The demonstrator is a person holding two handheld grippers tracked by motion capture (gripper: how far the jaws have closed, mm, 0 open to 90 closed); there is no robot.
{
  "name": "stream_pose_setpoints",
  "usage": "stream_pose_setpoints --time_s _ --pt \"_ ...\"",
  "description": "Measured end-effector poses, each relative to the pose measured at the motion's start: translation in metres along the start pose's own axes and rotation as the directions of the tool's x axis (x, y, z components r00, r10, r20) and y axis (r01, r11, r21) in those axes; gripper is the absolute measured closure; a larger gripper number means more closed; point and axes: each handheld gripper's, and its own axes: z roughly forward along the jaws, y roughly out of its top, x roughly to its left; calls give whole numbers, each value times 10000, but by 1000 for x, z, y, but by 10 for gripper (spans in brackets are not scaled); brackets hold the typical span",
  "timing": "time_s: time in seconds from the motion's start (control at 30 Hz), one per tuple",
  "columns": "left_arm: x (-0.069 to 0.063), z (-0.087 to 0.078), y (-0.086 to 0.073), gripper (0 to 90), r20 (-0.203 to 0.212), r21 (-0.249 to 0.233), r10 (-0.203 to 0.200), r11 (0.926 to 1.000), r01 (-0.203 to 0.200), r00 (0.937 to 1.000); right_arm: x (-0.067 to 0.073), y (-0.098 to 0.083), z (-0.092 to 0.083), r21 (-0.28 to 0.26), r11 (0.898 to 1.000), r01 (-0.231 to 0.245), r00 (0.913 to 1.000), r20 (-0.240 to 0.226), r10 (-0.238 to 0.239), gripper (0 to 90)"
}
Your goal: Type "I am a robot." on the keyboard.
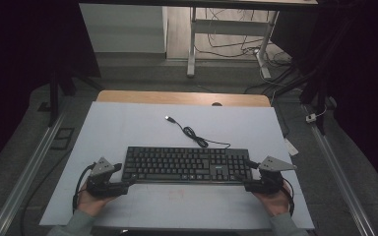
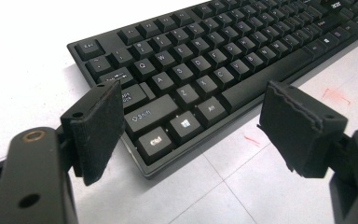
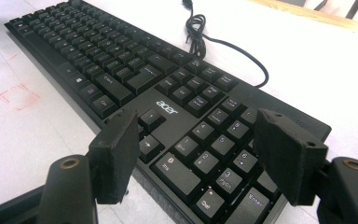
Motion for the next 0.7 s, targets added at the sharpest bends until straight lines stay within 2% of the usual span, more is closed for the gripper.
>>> stream_pose_setpoints --time_s 0.7 --pt "3 -2 -1 221 -111 -148 -186 9997 184 9998 3 1 4 101 9999 140 9998 -137 -139 322"
